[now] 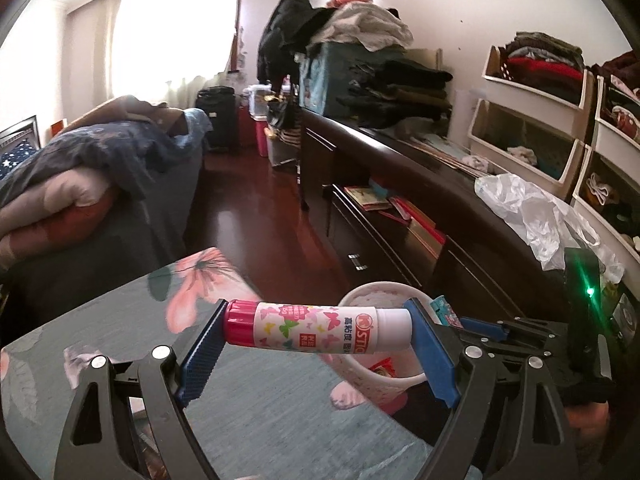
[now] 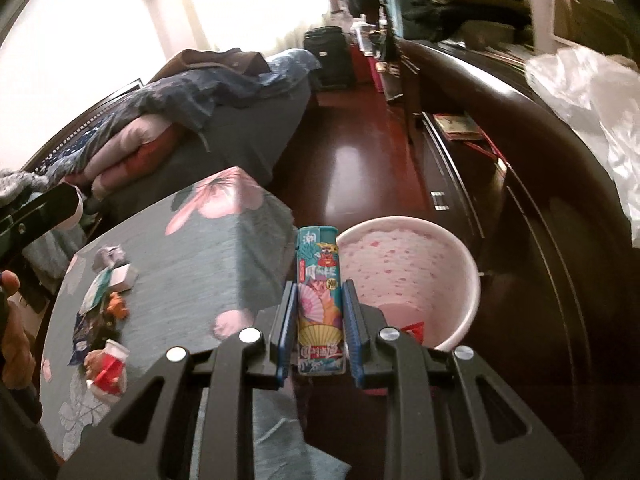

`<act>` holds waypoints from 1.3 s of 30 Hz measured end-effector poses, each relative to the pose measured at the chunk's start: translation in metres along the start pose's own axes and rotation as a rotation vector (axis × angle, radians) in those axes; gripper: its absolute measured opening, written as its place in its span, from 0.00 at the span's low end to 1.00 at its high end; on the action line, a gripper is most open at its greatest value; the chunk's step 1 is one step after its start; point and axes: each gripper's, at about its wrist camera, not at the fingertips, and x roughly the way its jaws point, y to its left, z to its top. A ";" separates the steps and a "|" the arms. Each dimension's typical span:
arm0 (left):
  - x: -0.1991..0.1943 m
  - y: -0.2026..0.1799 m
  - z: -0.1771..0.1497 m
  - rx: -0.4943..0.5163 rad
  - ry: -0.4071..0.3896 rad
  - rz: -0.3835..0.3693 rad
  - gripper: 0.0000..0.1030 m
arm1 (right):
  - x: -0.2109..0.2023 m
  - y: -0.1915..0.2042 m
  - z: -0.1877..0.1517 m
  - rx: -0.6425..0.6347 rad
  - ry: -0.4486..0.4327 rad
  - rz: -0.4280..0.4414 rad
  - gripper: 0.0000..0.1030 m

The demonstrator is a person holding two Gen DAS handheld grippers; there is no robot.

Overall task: Collect trash
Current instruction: 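Carry the glue stick and candy tube to the wastebasket and release both, then move both open tools back over the table trash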

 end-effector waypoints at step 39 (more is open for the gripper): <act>0.187 -0.061 0.019 0.049 0.235 -0.156 0.84 | 0.097 -0.091 0.001 0.143 0.049 -0.133 0.25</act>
